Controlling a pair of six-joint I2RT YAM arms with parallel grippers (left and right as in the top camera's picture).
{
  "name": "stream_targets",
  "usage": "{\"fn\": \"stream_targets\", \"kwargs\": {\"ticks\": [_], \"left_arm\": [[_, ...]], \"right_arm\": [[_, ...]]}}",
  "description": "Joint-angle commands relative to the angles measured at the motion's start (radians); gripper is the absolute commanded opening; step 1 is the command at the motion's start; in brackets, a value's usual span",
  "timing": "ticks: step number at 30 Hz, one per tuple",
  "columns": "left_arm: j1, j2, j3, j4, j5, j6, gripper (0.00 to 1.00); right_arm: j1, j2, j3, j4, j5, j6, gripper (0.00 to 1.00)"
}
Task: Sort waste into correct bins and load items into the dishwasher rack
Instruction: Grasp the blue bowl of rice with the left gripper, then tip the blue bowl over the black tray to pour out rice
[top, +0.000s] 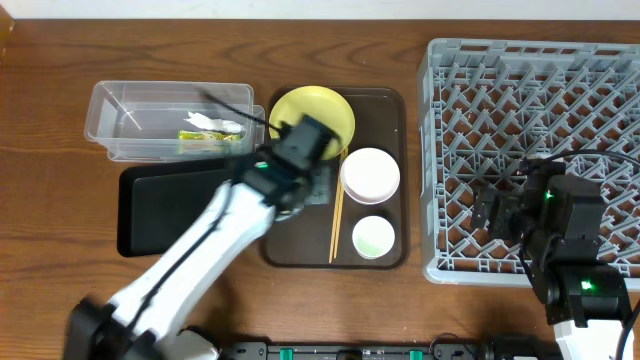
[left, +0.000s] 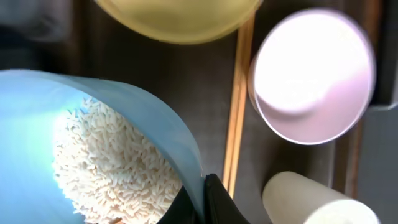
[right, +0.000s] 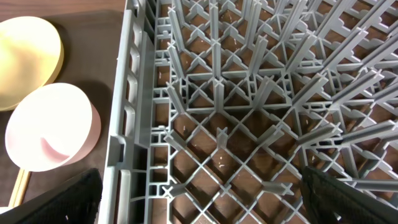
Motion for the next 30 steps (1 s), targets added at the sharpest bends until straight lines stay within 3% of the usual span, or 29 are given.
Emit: {"fn": "stream_targets", "kwargs": {"ticks": [1, 10, 19, 22, 30], "left_arm": [[0.11, -0.055, -0.006, -0.017, 0.128, 0.097, 0.06], [0.527, 0.002, -0.026, -0.047, 0.602, 0.343, 0.06], [0.829, 0.175, -0.114, -0.048, 1.164, 0.632, 0.06], [0.893, 0.248, -0.134, -0.048, 1.311, 0.659, 0.06], [0.993, 0.354, -0.138, -0.05, 1.501, 0.648, 0.06]], "right_arm": [[0.014, 0.0, 0.019, -0.001, -0.005, 0.014, 0.99], [0.014, 0.0, 0.019, -0.001, -0.004, 0.014, 0.99], [0.014, 0.0, 0.019, -0.002, -0.005, 0.015, 0.99], [0.014, 0.0, 0.019, -0.003, -0.005, 0.014, 0.99], [0.014, 0.0, 0.019, -0.013, -0.005, 0.014, 0.99]]}}
